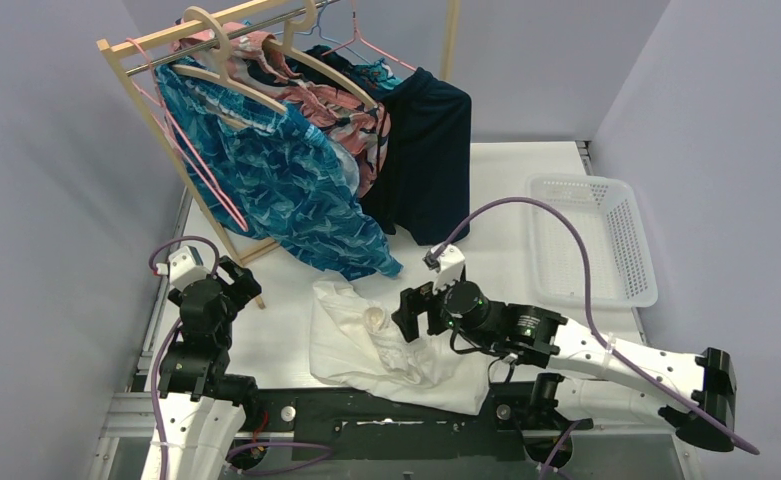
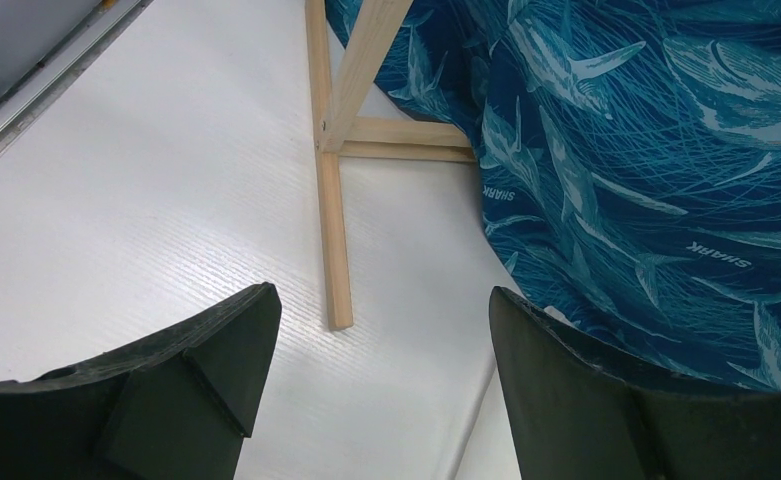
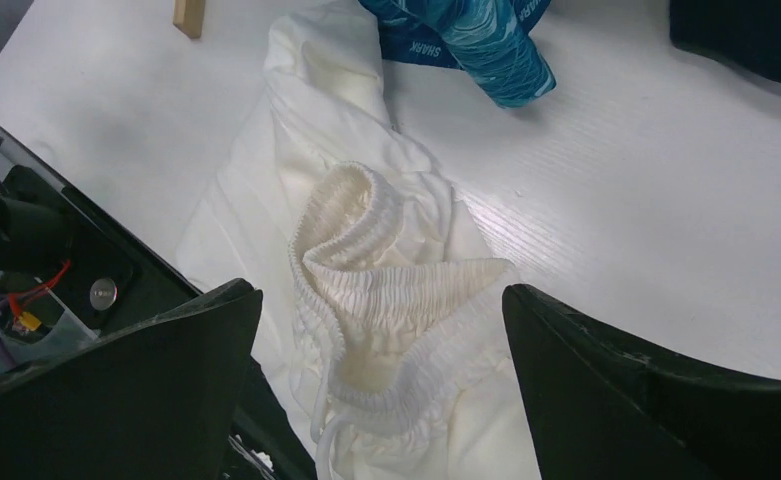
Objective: Remove the shorts from the hanger
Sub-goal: Pick up the shorts at the center of the board.
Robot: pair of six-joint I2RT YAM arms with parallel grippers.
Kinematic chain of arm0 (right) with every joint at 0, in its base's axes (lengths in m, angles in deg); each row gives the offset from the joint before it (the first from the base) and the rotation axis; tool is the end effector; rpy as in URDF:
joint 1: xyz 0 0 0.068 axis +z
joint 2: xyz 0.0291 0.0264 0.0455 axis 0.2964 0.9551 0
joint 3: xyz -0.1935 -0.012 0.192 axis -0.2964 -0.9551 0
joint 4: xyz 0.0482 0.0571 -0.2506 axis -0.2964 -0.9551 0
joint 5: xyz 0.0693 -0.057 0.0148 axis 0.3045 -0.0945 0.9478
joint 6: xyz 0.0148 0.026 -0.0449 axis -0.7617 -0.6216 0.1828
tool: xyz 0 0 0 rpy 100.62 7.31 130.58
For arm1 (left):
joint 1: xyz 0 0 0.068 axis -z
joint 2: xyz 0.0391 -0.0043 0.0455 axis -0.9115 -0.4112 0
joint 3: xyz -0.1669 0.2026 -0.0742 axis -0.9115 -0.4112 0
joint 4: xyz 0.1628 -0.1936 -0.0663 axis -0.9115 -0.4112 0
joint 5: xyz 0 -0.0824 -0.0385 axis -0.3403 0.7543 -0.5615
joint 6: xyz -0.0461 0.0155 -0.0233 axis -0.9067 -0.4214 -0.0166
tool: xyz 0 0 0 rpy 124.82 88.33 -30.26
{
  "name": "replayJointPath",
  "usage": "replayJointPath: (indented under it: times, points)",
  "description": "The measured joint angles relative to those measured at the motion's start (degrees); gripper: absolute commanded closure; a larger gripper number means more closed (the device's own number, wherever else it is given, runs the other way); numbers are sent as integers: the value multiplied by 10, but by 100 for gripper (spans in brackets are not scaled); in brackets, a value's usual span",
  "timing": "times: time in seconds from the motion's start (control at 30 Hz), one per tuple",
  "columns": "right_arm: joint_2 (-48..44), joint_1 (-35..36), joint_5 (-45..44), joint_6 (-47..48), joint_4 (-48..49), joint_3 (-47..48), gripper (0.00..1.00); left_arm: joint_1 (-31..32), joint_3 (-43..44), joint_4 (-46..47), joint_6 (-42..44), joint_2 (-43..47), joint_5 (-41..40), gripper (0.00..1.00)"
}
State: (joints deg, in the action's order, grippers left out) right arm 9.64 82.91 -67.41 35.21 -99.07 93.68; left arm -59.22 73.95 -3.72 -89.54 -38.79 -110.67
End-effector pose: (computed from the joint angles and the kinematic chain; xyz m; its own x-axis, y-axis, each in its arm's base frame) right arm 0.0961 0.1940 0.2758 -0.6255 -0.1291 -0.7694 -0.5721 0.7465 0.3398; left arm 0.1116 0.0006 0.2561 -0.2232 -0.4743 -0.8516 -0.4150 0.8367 -0.3573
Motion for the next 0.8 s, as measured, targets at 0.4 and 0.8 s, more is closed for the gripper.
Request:
replayJointPath:
  times: [0.4, 0.8]
  points:
    - [101, -19, 94, -30, 3, -1, 2, 0, 0, 0, 0, 0, 0, 24]
    - [341, -13, 10, -75, -51, 58, 2, 0, -3, 4, 0, 0, 3, 24]
